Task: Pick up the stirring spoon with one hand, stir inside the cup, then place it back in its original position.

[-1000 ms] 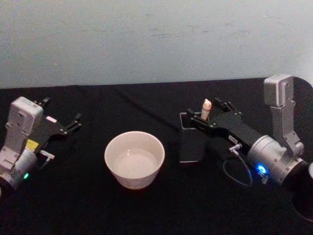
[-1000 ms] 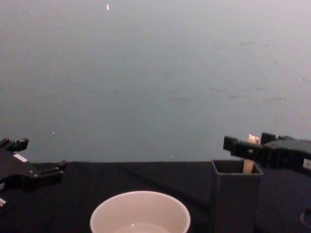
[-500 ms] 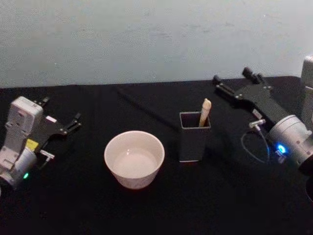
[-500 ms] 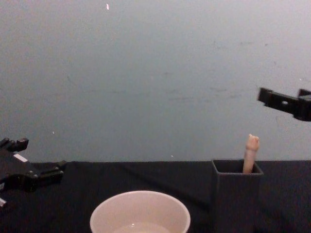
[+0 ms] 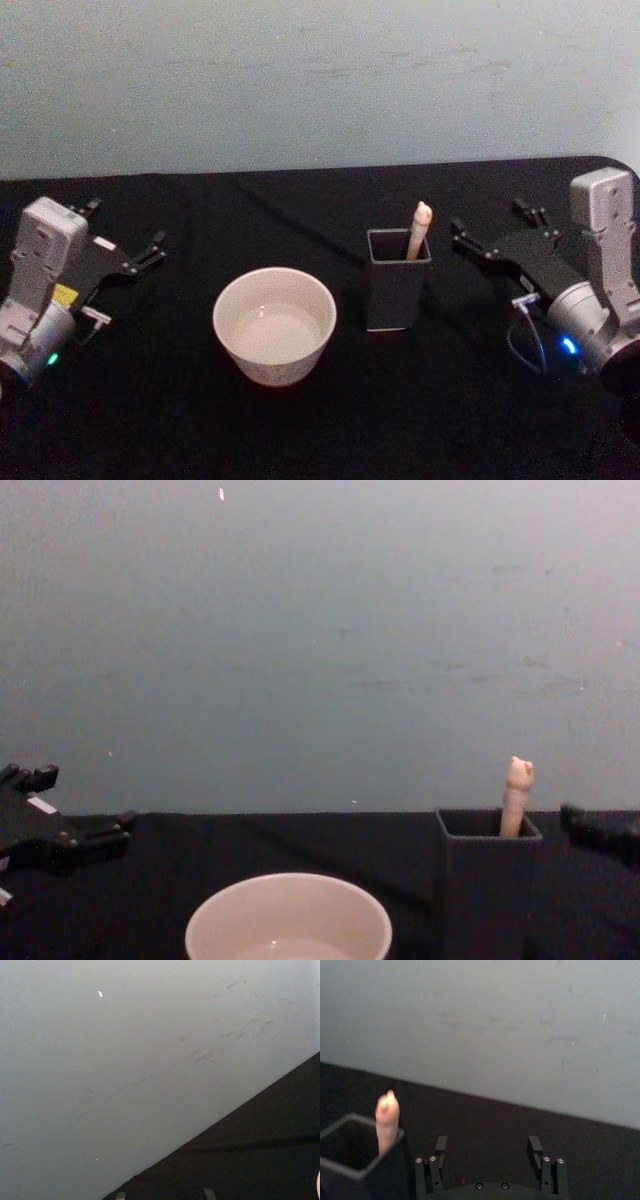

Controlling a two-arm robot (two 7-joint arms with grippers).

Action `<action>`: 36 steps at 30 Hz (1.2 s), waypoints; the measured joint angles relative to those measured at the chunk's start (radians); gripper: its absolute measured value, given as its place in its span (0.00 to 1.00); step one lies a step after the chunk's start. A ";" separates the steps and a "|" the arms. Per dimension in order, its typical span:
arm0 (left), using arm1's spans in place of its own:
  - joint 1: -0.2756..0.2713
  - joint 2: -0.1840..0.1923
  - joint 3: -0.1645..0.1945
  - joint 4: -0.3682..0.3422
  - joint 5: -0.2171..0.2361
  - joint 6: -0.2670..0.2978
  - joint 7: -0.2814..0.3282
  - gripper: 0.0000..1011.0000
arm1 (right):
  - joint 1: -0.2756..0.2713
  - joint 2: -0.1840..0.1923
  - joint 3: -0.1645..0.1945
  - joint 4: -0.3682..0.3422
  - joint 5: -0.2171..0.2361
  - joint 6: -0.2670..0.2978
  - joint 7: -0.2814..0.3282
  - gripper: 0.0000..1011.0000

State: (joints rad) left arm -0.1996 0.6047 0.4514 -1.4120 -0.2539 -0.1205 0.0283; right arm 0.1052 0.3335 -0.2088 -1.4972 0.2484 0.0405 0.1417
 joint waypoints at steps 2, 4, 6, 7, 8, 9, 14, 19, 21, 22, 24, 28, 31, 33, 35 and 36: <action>0.000 0.000 0.000 0.000 0.000 0.000 0.000 0.99 | -0.002 -0.005 -0.002 0.020 -0.009 0.003 0.003 0.99; 0.000 0.000 0.000 0.000 0.000 0.000 0.000 0.99 | -0.002 -0.009 -0.003 0.030 -0.014 0.004 0.007 0.99; 0.000 0.000 0.000 0.000 0.000 0.000 0.000 0.99 | -0.003 -0.014 -0.002 0.040 -0.017 0.007 0.013 0.99; 0.000 0.000 0.000 0.000 0.000 0.000 0.000 0.99 | -0.003 -0.016 -0.001 0.043 -0.018 0.007 0.015 0.99; 0.000 0.000 0.000 0.000 0.000 0.000 0.000 0.99 | -0.002 -0.019 0.000 0.050 -0.022 0.007 0.018 0.99; 0.000 0.000 0.000 0.000 0.000 0.000 0.000 0.99 | -0.001 -0.020 0.000 0.053 -0.024 0.006 0.020 0.99; 0.000 0.000 0.000 0.000 0.000 0.000 0.000 0.99 | -0.001 -0.021 0.001 0.055 -0.026 0.006 0.022 0.99; 0.000 0.000 0.000 0.000 0.000 0.000 0.000 0.99 | -0.001 -0.020 0.001 0.052 -0.025 0.006 0.021 0.99; 0.000 0.000 0.000 0.000 0.000 0.000 0.000 0.99 | -0.001 -0.019 0.001 0.051 -0.025 0.006 0.020 0.99; 0.000 0.000 0.000 0.000 0.000 0.000 0.000 0.99 | -0.001 -0.019 0.001 0.051 -0.025 0.006 0.020 0.99; 0.000 0.000 0.000 0.000 0.000 0.000 0.000 0.99 | -0.001 -0.019 0.001 0.050 -0.024 0.006 0.020 0.99; 0.000 0.000 0.000 0.000 0.000 0.000 0.000 0.99 | -0.002 -0.019 0.001 0.049 -0.023 0.007 0.020 0.99; 0.000 0.000 0.000 0.000 0.000 0.000 0.000 0.99 | -0.002 -0.018 0.001 0.048 -0.023 0.007 0.019 0.99; 0.000 0.000 0.000 0.000 0.000 0.000 0.000 0.99 | -0.002 -0.018 0.001 0.048 -0.022 0.007 0.019 0.99; 0.000 0.000 0.000 0.000 0.000 0.000 0.000 0.99 | -0.002 -0.018 0.001 0.048 -0.022 0.007 0.019 0.99; 0.000 0.000 0.000 0.000 0.000 0.000 0.000 0.99 | -0.002 -0.018 0.001 0.048 -0.022 0.007 0.019 0.99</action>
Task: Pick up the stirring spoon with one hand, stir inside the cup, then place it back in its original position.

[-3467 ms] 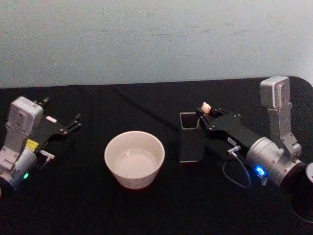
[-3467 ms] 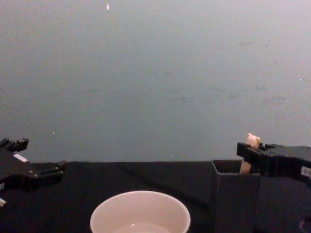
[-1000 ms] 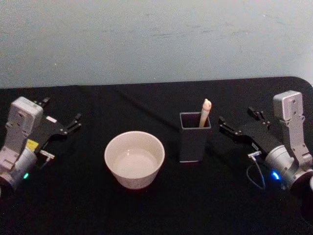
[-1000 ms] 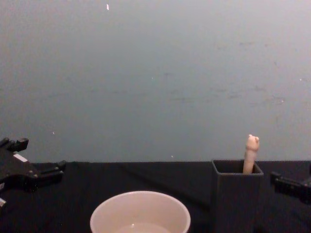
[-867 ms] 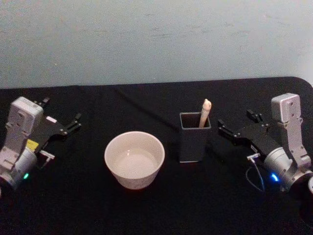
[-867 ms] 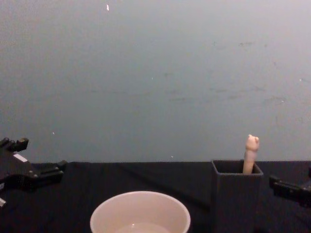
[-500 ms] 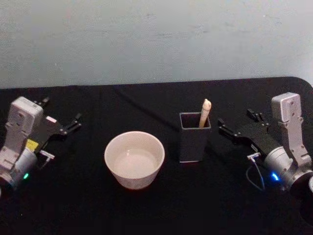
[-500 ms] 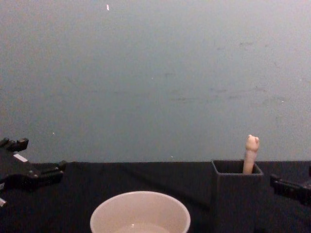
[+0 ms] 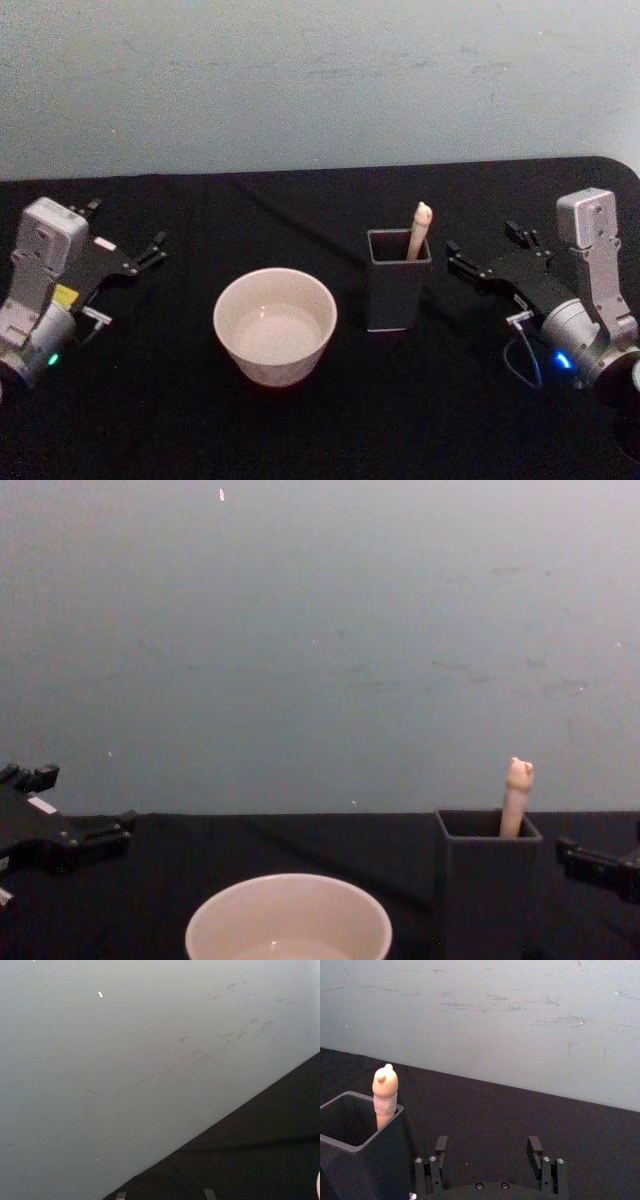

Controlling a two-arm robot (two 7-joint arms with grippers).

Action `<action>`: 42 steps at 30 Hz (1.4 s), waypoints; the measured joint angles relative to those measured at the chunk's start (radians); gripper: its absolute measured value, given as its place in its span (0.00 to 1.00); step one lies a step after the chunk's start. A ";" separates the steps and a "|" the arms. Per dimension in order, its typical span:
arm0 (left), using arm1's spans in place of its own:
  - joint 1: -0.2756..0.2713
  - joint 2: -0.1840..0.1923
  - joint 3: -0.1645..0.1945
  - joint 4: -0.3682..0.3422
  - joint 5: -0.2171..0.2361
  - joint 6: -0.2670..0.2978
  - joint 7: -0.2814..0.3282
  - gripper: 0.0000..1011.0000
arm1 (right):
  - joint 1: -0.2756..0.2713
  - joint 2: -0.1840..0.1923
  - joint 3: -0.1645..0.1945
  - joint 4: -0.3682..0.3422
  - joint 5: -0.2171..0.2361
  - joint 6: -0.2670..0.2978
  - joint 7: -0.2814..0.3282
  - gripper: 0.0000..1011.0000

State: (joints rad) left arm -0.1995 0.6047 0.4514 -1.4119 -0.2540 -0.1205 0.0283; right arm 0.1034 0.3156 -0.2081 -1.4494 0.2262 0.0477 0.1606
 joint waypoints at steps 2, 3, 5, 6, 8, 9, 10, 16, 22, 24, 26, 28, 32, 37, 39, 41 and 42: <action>0.000 0.000 0.000 0.000 0.000 0.000 0.000 0.99 | 0.000 0.000 0.000 0.000 0.000 0.000 0.000 0.99; 0.000 0.000 0.000 0.000 0.000 0.000 0.000 0.99 | 0.000 0.000 0.000 0.000 0.000 0.000 0.000 0.99; 0.000 0.000 0.000 0.000 0.000 0.000 0.000 0.99 | 0.000 0.000 0.000 0.000 0.001 0.000 0.000 0.99; 0.000 0.000 0.000 0.000 0.000 0.000 0.000 0.99 | 0.000 0.000 0.000 -0.001 0.001 0.000 0.000 0.99; 0.000 0.000 0.000 0.000 0.000 0.000 0.000 0.99 | 0.000 0.001 0.000 -0.001 0.001 0.000 0.000 0.99; 0.000 0.000 0.000 0.000 0.000 0.000 0.000 0.99 | 0.000 0.001 0.000 -0.001 0.001 0.000 0.000 0.99; 0.000 0.000 0.000 0.000 0.000 0.000 0.000 0.99 | 0.000 0.001 0.000 -0.001 0.001 0.000 0.000 0.99; 0.000 0.000 0.000 0.000 0.000 0.000 0.000 0.99 | 0.000 0.001 0.000 -0.001 0.002 0.000 0.000 0.99; 0.000 0.000 0.000 0.000 0.000 0.000 0.000 0.99 | 0.000 0.001 0.000 -0.001 0.002 0.000 0.000 0.99; 0.000 0.000 0.000 0.000 0.000 0.000 0.000 0.99 | 0.000 0.001 0.000 -0.001 0.002 0.000 0.000 0.99; 0.000 0.000 0.000 0.000 0.000 0.000 0.000 0.99 | 0.000 0.001 0.000 -0.001 0.002 0.000 0.000 0.99; 0.000 0.000 0.000 0.000 0.000 0.000 0.000 0.99 | 0.000 0.001 0.000 -0.001 0.002 0.000 0.000 0.99; 0.000 0.000 0.000 0.000 0.000 0.000 0.000 0.99 | 0.000 0.001 0.000 -0.001 0.002 0.000 0.000 0.99; 0.000 0.000 0.000 0.000 0.000 0.000 0.000 0.99 | 0.000 0.001 0.000 -0.001 0.002 0.000 0.000 0.99; 0.000 0.000 0.000 0.000 0.000 0.000 0.000 0.99 | 0.000 0.001 0.000 -0.001 0.002 0.000 0.000 0.99; 0.000 0.000 0.000 0.000 0.000 0.000 0.000 0.99 | 0.000 0.001 0.000 -0.001 0.002 0.000 0.000 0.99; 0.000 0.000 0.000 0.000 0.000 0.000 0.000 0.99 | 0.000 0.001 0.000 -0.001 0.002 0.000 0.000 0.99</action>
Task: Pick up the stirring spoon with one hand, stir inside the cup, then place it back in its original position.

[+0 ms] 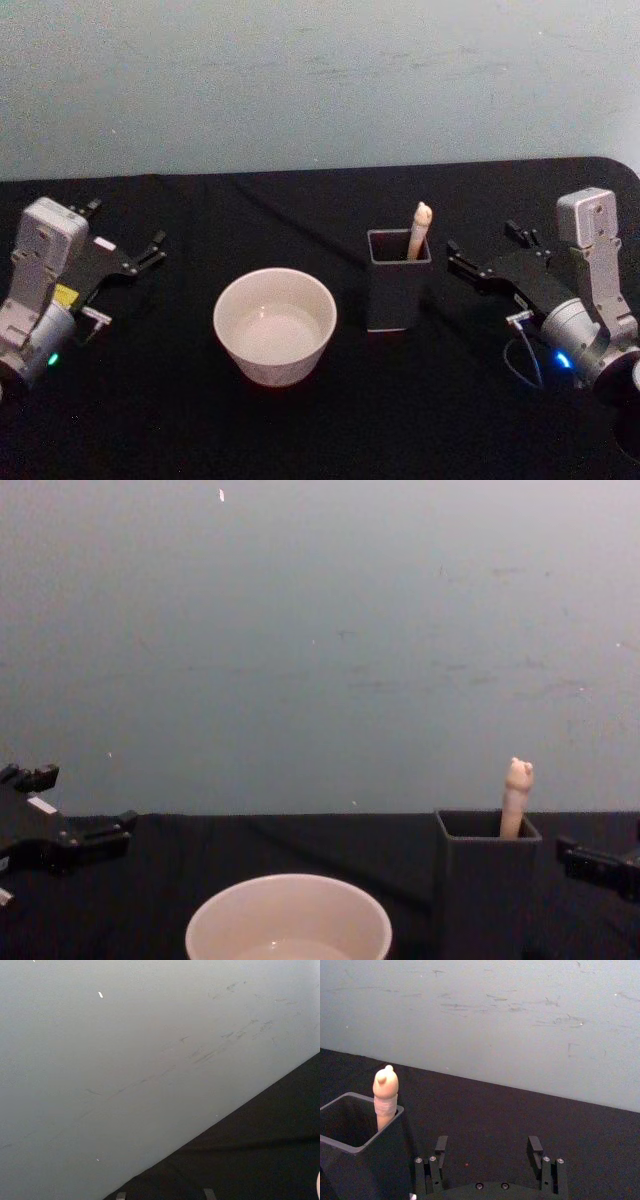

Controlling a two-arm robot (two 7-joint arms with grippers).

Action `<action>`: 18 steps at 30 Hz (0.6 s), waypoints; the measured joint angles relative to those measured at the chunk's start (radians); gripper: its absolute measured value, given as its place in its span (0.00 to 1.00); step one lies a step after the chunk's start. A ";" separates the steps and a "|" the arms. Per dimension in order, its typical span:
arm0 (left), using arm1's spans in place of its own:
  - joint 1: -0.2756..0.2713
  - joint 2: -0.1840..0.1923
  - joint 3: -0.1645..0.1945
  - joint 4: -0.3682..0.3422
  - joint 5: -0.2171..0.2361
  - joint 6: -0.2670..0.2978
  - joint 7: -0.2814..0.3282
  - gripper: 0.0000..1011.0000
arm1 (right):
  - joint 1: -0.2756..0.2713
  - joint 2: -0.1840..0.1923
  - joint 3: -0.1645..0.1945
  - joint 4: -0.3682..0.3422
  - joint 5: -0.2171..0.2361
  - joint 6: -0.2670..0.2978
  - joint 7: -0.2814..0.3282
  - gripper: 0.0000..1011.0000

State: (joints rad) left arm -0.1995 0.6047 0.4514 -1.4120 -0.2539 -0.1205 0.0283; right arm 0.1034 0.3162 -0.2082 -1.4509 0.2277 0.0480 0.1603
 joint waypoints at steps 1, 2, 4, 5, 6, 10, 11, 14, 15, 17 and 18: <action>0.000 0.000 0.000 0.000 0.000 0.000 0.000 0.99 | 0.000 0.000 0.000 0.000 0.000 0.000 0.000 0.99; 0.000 0.000 0.000 0.000 0.000 0.000 0.000 0.99 | 0.000 0.000 0.000 0.000 0.000 0.000 0.000 0.99; 0.000 0.000 0.000 0.000 0.000 0.000 0.000 0.99 | 0.000 0.000 0.000 0.000 0.000 0.000 0.000 0.99; 0.000 0.000 0.000 0.000 0.000 0.000 0.000 0.99 | 0.000 0.000 0.000 0.000 0.000 0.000 0.000 0.99; 0.000 0.000 0.000 0.000 0.000 0.000 0.000 0.99 | 0.000 0.000 0.000 0.000 0.000 0.000 0.000 0.99; 0.000 0.000 0.000 0.000 0.000 0.000 0.000 0.99 | 0.000 0.000 0.000 0.000 0.000 0.000 0.000 0.99; 0.000 0.000 0.000 0.000 0.000 0.000 0.000 0.99 | 0.000 0.000 0.000 0.000 0.000 0.000 0.000 0.99; 0.000 0.000 0.000 0.000 0.000 0.000 0.000 0.99 | 0.000 0.000 0.000 0.000 0.000 0.000 0.000 0.99; 0.000 0.000 0.000 0.000 0.000 0.000 0.000 0.99 | 0.000 0.000 0.000 0.000 0.000 0.000 0.000 0.99; 0.000 0.000 0.000 0.000 0.000 0.000 0.000 0.99 | 0.000 0.000 0.000 0.000 0.000 0.000 0.000 0.99; 0.000 0.000 0.000 0.000 0.000 0.000 0.000 0.99 | 0.000 0.000 0.000 0.000 0.000 0.000 0.000 0.99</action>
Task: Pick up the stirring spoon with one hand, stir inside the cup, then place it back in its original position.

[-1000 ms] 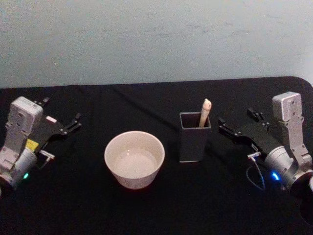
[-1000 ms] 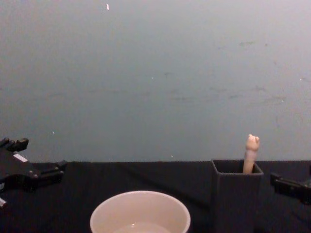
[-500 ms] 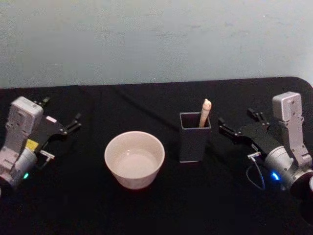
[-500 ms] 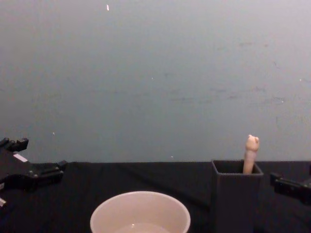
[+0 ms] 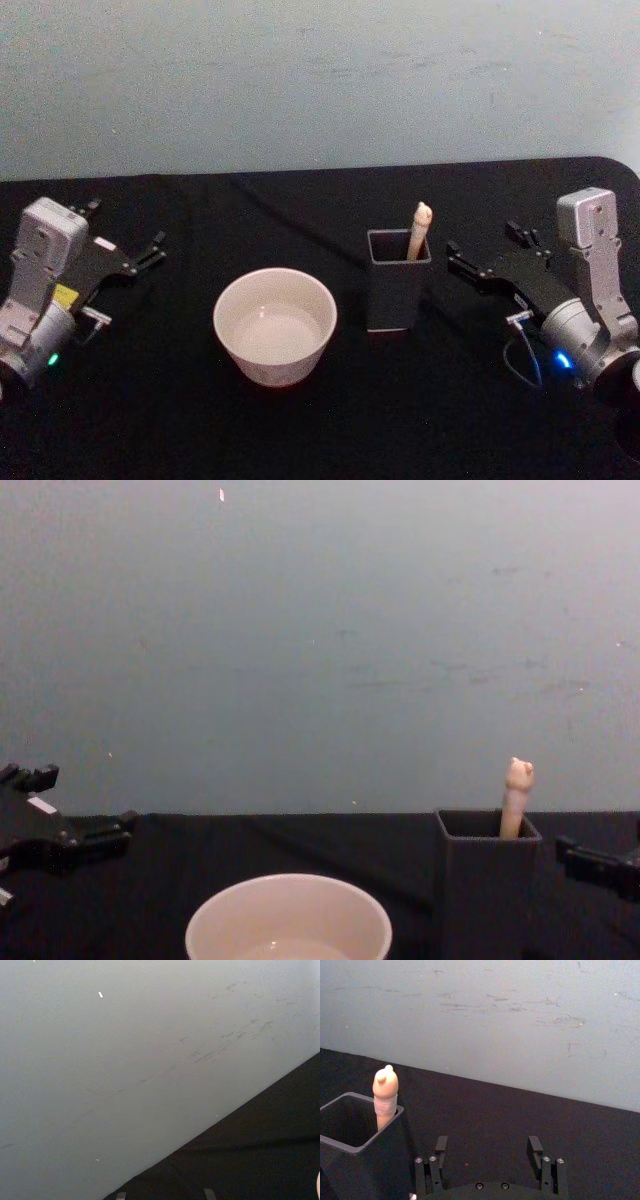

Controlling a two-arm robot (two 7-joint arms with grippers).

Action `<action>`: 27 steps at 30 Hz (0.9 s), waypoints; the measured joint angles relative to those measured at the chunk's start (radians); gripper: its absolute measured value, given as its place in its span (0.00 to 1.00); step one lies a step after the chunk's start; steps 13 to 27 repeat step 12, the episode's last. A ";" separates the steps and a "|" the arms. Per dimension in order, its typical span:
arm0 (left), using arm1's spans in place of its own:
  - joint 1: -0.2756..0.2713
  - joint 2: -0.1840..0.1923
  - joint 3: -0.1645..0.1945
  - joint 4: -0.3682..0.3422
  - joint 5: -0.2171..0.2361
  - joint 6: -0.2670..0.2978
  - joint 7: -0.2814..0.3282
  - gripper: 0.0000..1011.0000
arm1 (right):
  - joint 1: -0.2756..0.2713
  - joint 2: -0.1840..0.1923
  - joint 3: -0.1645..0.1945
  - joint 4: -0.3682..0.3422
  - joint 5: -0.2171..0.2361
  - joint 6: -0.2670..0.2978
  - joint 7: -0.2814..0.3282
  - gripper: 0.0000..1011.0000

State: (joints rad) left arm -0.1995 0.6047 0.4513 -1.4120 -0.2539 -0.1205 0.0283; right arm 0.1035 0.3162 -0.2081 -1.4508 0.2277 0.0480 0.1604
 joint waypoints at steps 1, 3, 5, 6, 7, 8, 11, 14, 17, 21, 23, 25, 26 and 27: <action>0.000 0.000 0.000 0.000 0.000 0.000 0.000 0.99 | 0.000 0.000 0.000 0.000 0.000 0.000 0.000 0.99; 0.000 0.000 0.000 0.000 0.000 0.000 0.000 0.99 | 0.000 0.000 0.000 0.000 0.000 0.000 0.000 0.99; 0.000 0.000 0.000 0.000 0.000 0.000 0.000 0.99 | 0.000 0.000 0.000 0.000 0.000 0.000 0.000 0.99; 0.000 0.000 0.000 0.000 0.000 0.000 0.000 0.99 | 0.000 0.000 0.000 0.000 0.000 0.000 0.000 0.99; 0.000 0.000 0.000 0.000 0.000 0.000 0.000 0.99 | 0.000 0.000 0.000 0.000 0.000 0.000 0.000 0.99; 0.000 0.000 0.000 0.000 0.000 0.000 0.000 0.99 | 0.000 0.000 0.000 0.000 0.000 0.000 0.000 0.99; 0.000 0.000 0.000 0.000 0.000 0.000 0.000 0.99 | 0.000 0.000 0.000 0.000 0.000 0.000 0.000 0.99; 0.000 0.000 0.000 0.000 0.000 0.000 0.000 0.99 | 0.000 0.000 0.000 0.000 0.000 0.000 0.000 0.99; 0.000 0.000 0.000 0.000 0.000 0.000 0.000 0.99 | 0.000 0.000 0.000 0.000 0.000 0.000 0.000 0.99; 0.000 0.000 0.000 0.000 0.000 0.000 0.000 0.99 | 0.000 0.000 0.000 0.000 0.000 0.000 0.000 0.99; 0.000 0.000 0.000 0.000 0.000 0.000 0.000 0.99 | 0.000 0.000 0.000 0.000 0.000 0.000 0.000 0.99; 0.000 0.000 0.000 0.000 0.000 0.000 0.000 0.99 | 0.000 0.000 0.000 0.000 0.000 0.000 0.000 0.99; 0.000 0.000 0.000 0.000 0.000 0.000 0.000 0.99 | 0.000 0.000 0.000 0.000 0.000 0.000 0.000 0.99; 0.000 0.000 0.000 0.000 0.000 0.000 0.000 0.99 | 0.000 0.000 0.000 0.000 0.000 0.000 0.000 0.99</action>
